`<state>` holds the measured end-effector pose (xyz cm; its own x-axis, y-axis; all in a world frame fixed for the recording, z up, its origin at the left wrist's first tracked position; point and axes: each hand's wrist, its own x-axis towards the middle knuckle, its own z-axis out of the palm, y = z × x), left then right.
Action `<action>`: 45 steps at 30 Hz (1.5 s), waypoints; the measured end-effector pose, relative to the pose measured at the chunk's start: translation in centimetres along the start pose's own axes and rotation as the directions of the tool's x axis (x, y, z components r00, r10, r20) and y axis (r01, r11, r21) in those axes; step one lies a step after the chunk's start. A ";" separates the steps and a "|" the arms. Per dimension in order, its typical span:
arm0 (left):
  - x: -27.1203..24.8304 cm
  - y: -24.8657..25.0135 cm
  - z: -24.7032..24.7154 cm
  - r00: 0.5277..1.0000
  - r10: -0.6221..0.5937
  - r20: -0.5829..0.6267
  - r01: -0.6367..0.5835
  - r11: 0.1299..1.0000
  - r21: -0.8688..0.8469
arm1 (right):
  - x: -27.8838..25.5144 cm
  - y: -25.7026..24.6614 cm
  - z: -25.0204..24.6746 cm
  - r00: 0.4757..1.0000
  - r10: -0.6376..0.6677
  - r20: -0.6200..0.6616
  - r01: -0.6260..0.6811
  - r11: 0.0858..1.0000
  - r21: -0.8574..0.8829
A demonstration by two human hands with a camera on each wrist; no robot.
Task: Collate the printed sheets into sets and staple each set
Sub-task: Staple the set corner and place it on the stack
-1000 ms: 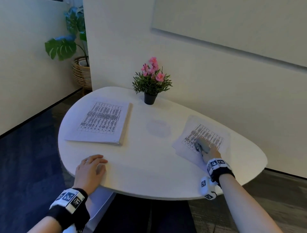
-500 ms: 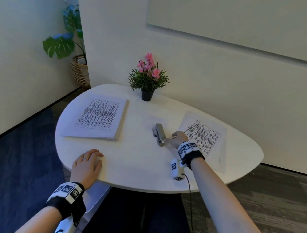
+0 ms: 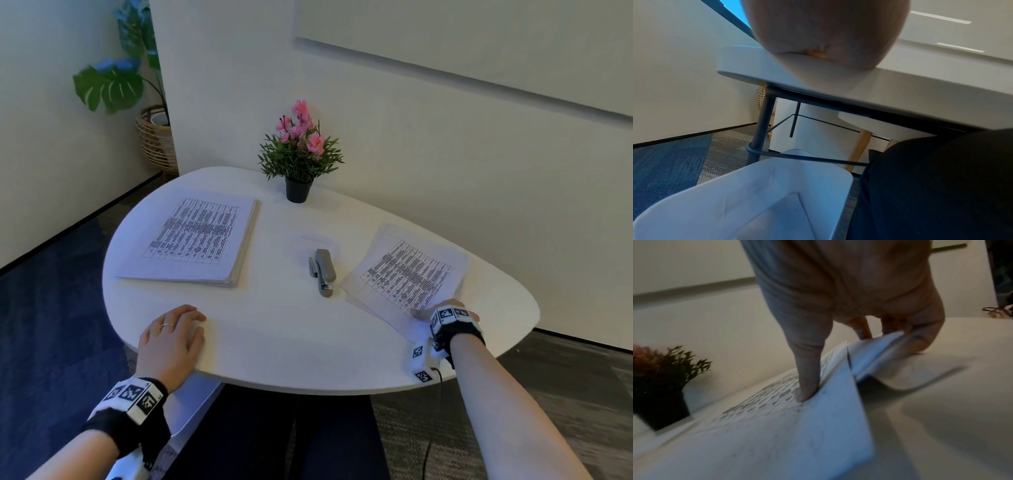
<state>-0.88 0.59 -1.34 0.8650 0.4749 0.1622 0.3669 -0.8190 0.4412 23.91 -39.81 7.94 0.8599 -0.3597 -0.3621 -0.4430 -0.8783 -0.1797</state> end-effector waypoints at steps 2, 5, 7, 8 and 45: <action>0.0 0.0 0.0 1.000 -0.001 0.005 0.001 1.000 0.002 | -0.5 -0.7 0.1 0.999 -0.007 -0.052 0.004 0.998 -0.065; 0.0 0.0 0.0 1.000 0.002 0.007 -0.002 1.000 -0.003 | 0.0 -1.4 0.7 0.995 0.021 -0.100 -0.023 1.000 -0.017; 0.0 0.1 0.1 1.000 0.006 0.002 -0.006 1.000 -0.002 | 0.4 -1.7 0.9 0.995 0.003 -0.096 0.004 0.997 0.079; 0.0 0.0 0.1 1.000 0.007 0.000 -0.007 1.000 -0.001 | 0.1 -1.8 0.9 0.996 -0.014 -0.092 0.026 0.992 0.123; 0.2 -0.6 0.6 0.999 0.017 -0.033 -0.018 0.999 -0.028 | -0.7 3.5 -0.3 0.808 -0.097 -0.581 0.332 0.890 0.312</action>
<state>-0.72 1.02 -2.07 0.8596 0.4708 0.1988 0.3413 -0.8184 0.4623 21.84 -42.71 7.85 0.8852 -0.3882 0.2565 -0.1883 -0.8030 -0.5655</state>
